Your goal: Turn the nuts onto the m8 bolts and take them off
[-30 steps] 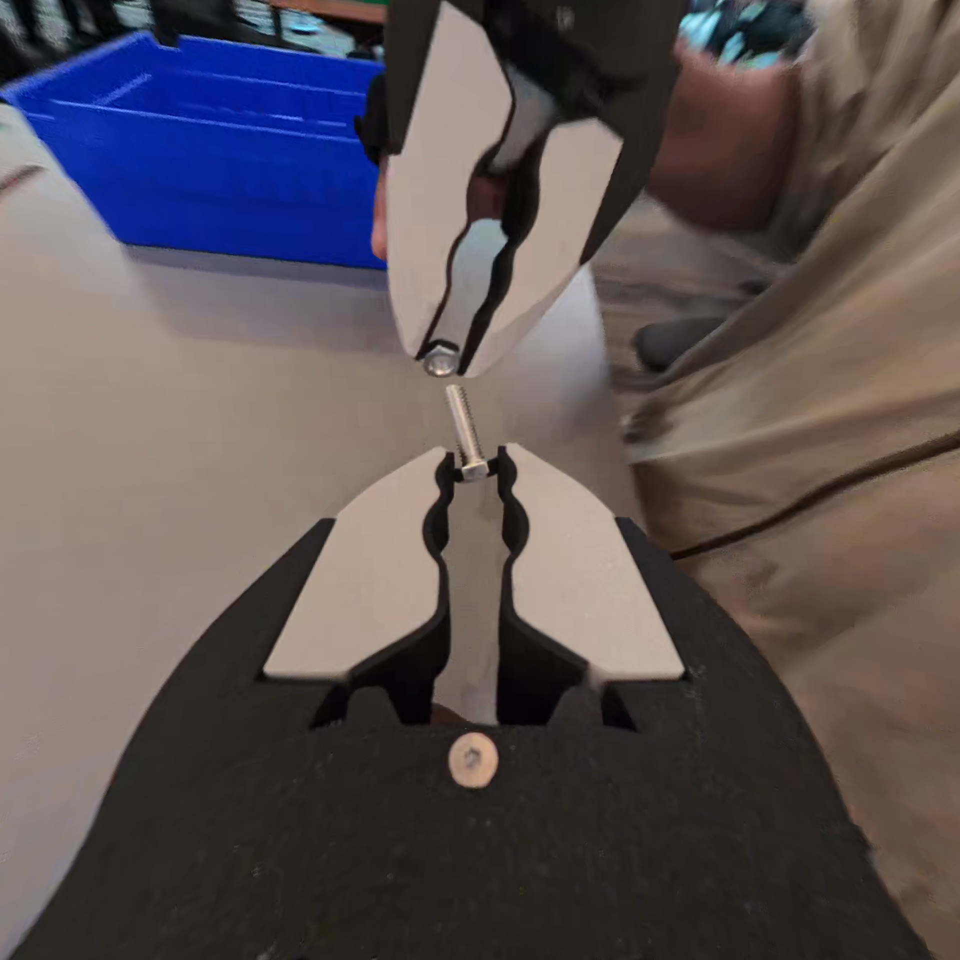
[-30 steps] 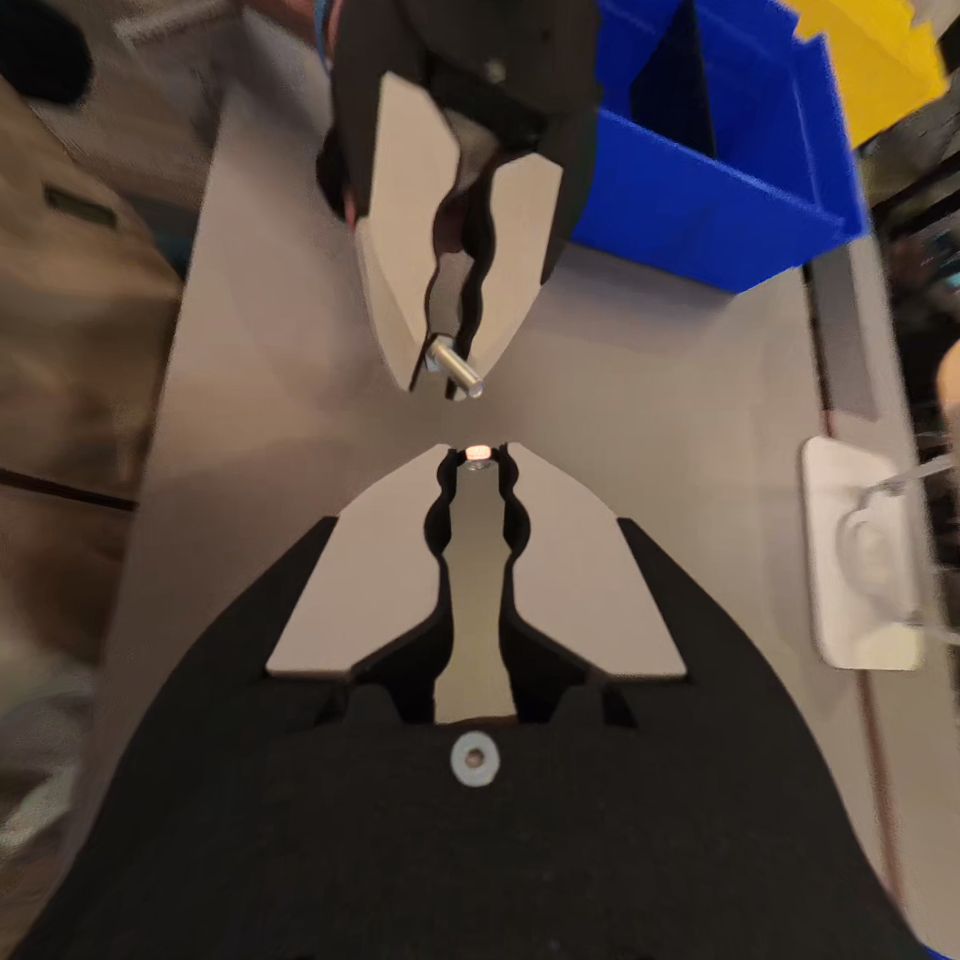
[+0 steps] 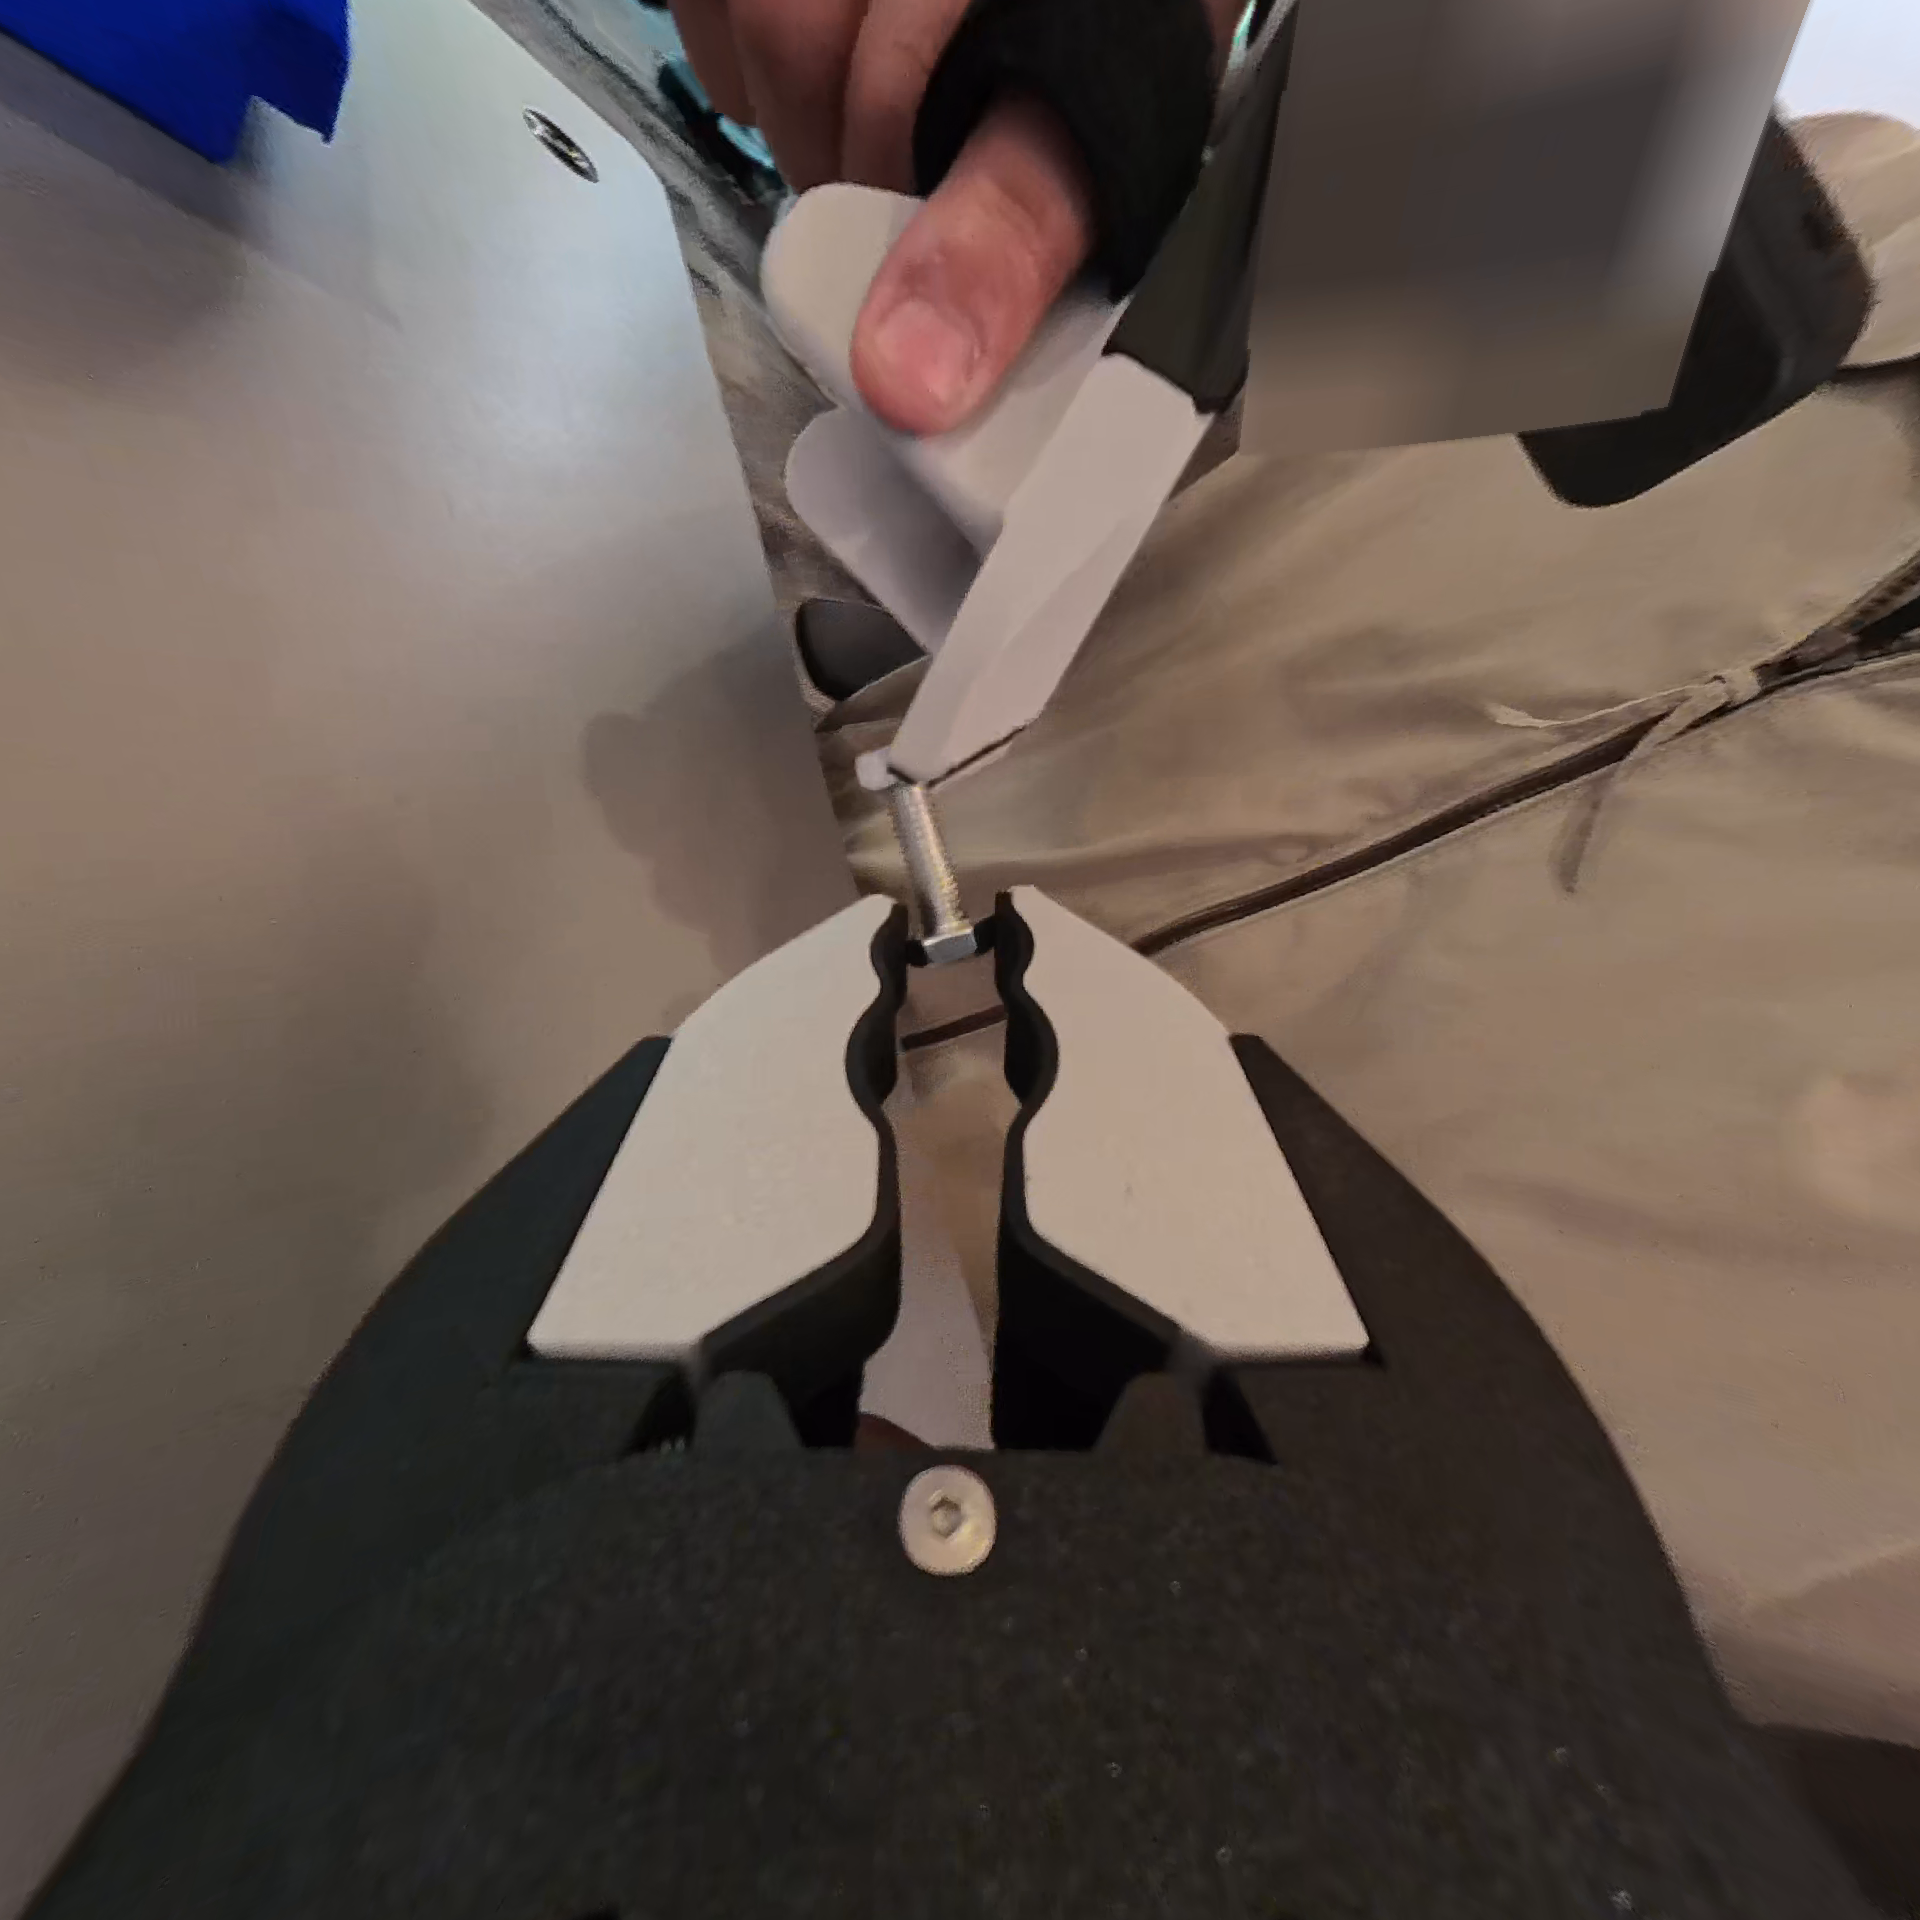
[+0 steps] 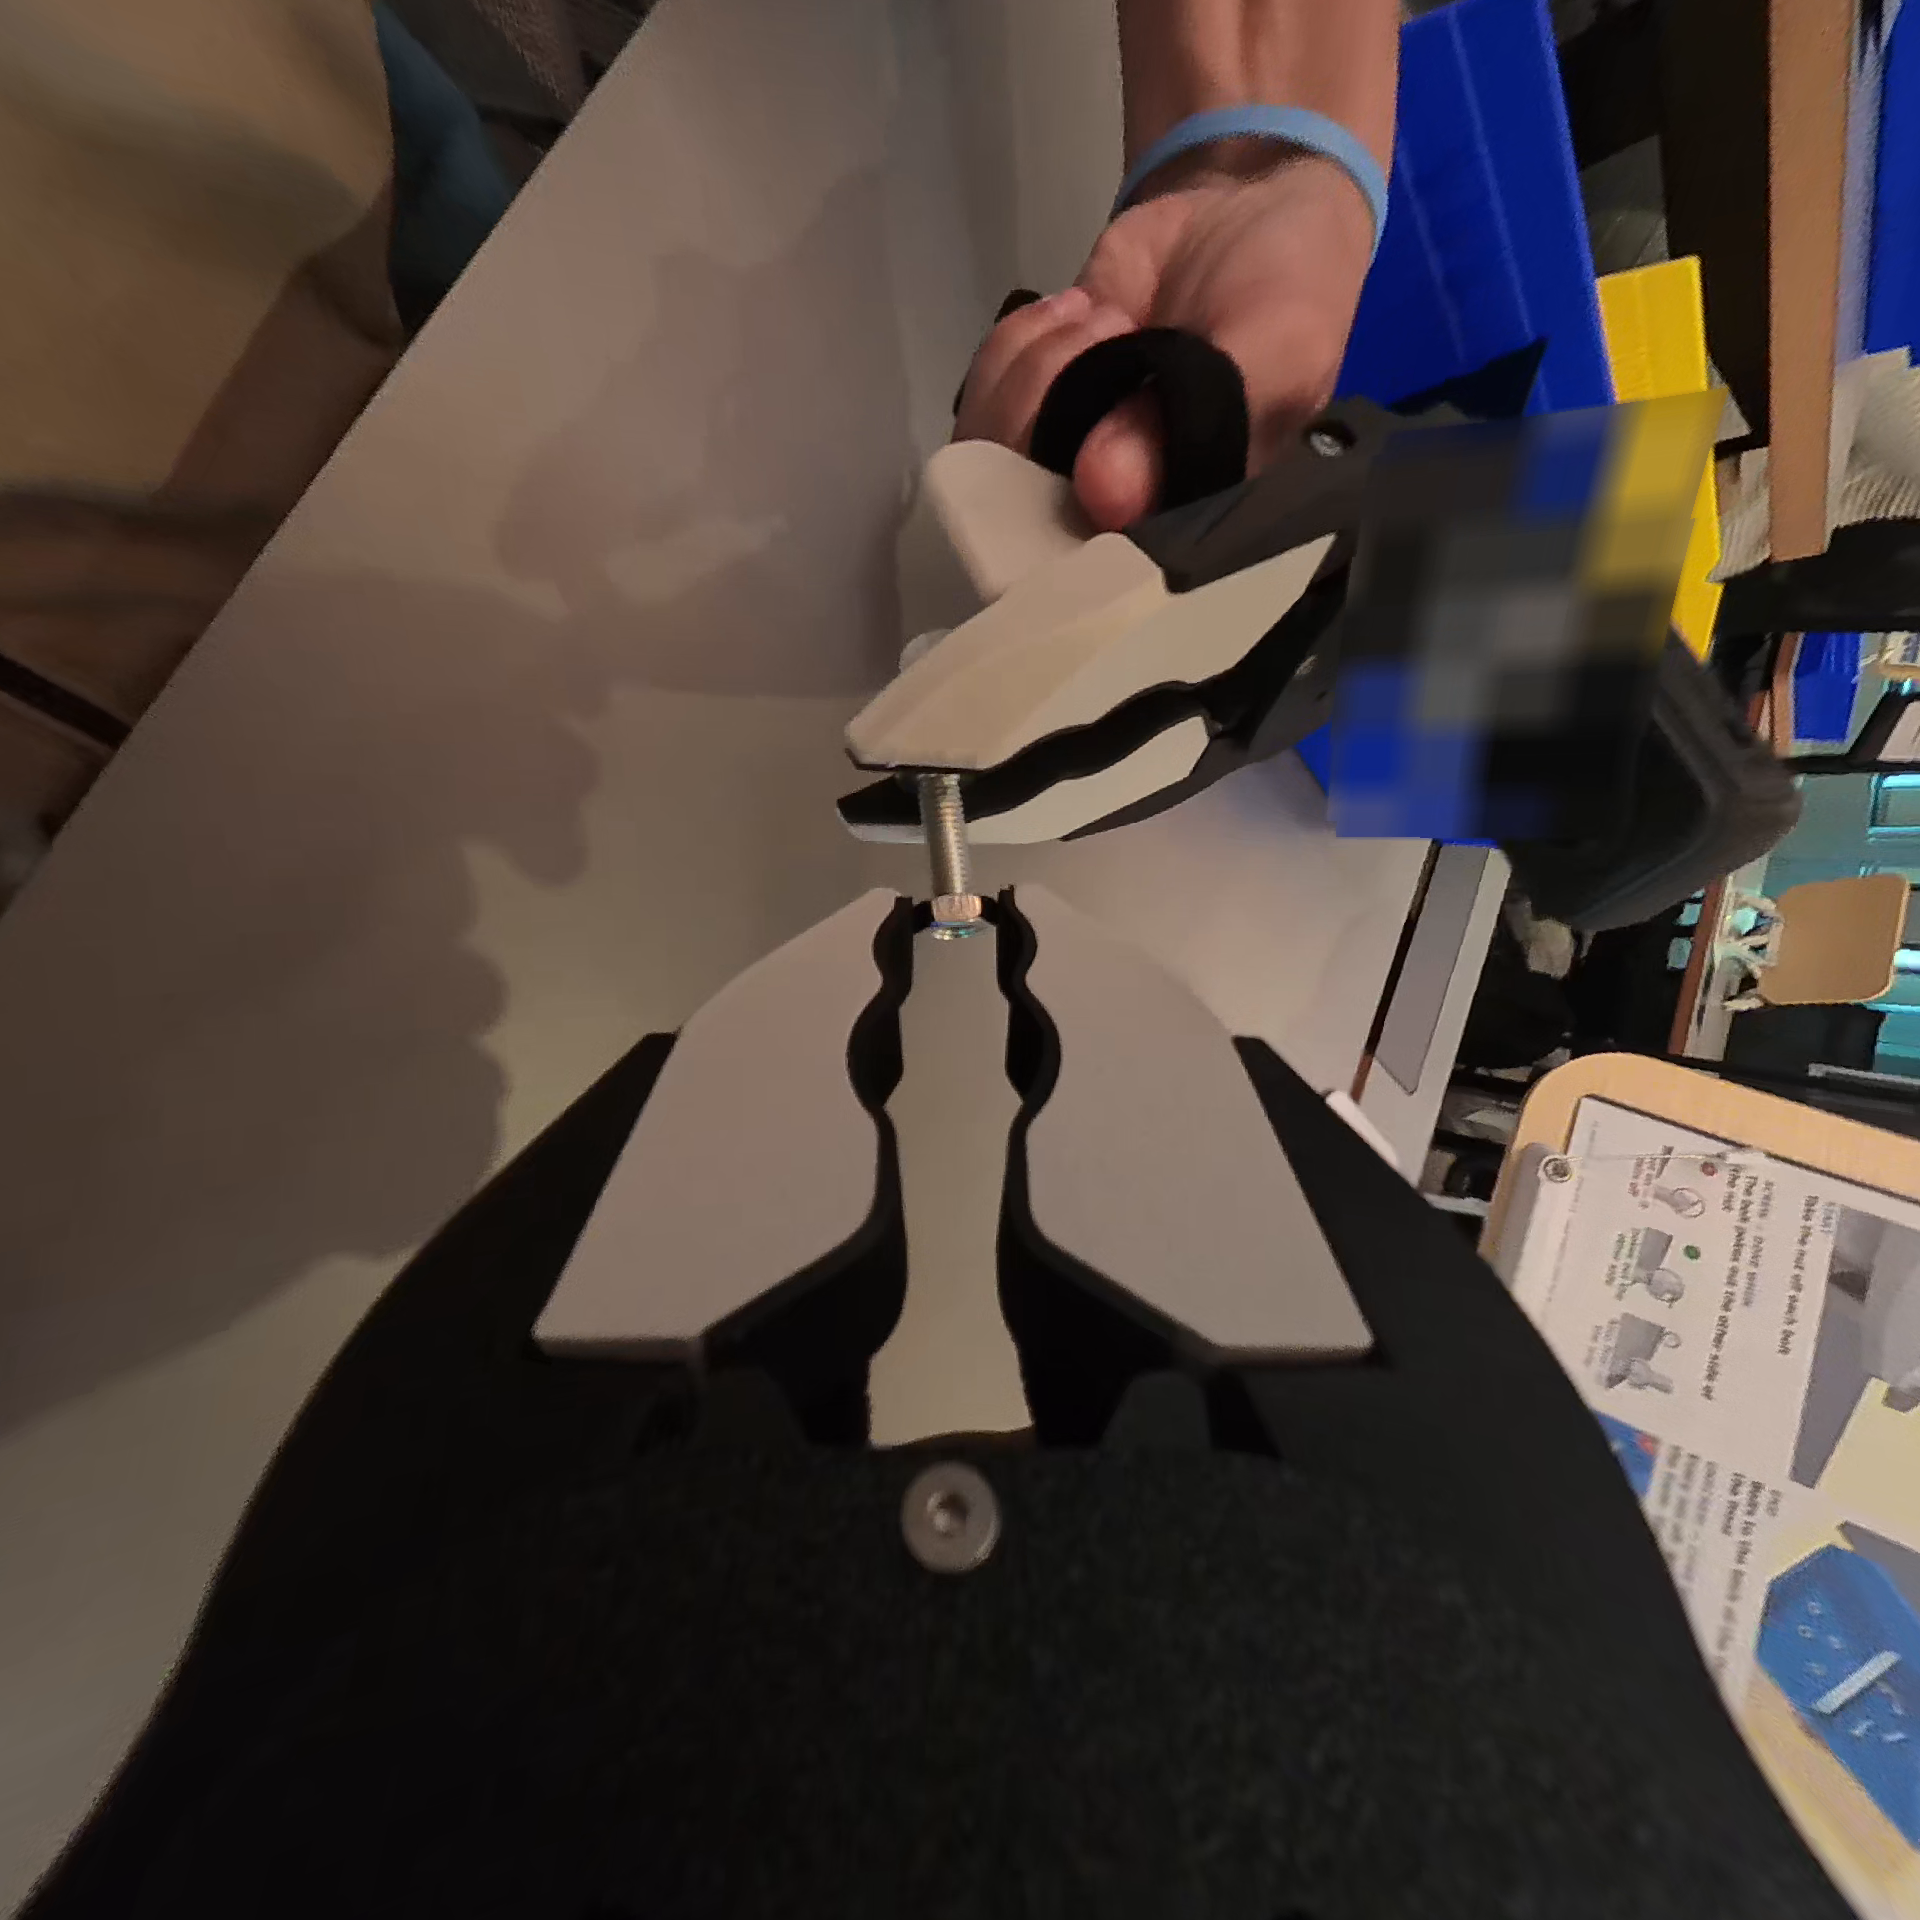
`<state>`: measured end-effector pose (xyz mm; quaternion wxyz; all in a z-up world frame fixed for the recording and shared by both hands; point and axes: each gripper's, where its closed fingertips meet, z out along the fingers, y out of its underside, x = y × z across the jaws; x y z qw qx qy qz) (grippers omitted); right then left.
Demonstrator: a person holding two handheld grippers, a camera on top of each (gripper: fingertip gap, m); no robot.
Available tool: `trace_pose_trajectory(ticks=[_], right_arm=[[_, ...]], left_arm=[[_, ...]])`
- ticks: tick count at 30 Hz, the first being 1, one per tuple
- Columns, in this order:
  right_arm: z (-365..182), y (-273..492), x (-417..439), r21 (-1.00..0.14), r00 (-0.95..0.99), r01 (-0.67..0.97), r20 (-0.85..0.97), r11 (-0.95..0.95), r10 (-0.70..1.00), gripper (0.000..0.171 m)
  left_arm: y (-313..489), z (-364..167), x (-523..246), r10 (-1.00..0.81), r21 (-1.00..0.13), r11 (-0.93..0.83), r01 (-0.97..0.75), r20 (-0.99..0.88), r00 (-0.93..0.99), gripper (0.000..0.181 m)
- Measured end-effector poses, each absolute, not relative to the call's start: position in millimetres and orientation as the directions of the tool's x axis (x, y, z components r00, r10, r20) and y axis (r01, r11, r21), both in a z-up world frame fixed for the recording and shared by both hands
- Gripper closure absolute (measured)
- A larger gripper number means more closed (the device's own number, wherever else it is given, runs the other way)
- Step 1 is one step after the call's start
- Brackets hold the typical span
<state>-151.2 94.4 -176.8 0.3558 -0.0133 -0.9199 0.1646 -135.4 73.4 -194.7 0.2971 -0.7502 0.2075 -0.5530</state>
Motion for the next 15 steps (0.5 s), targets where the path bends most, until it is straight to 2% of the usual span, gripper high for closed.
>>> trace_pose_trajectory(ticks=[7, 15], right_arm=[[-194.5, 100.9, -144.9, -0.362, -0.845, 0.013, 0.494, 0.932, 0.203, 0.156], [-197.7, 108.1, -148.8, -0.492, -0.88, 0.273, 0.219, 0.827, 0.421, 0.156]], left_arm=[[80.0, -214.3, -133.7, -0.706, -0.736, -0.647, -0.198, 0.482, 0.518, 0.166], [91.0, -225.3, -139.9, -0.721, -0.741, -0.53, -0.413, 0.137, 0.679, 0.166]])
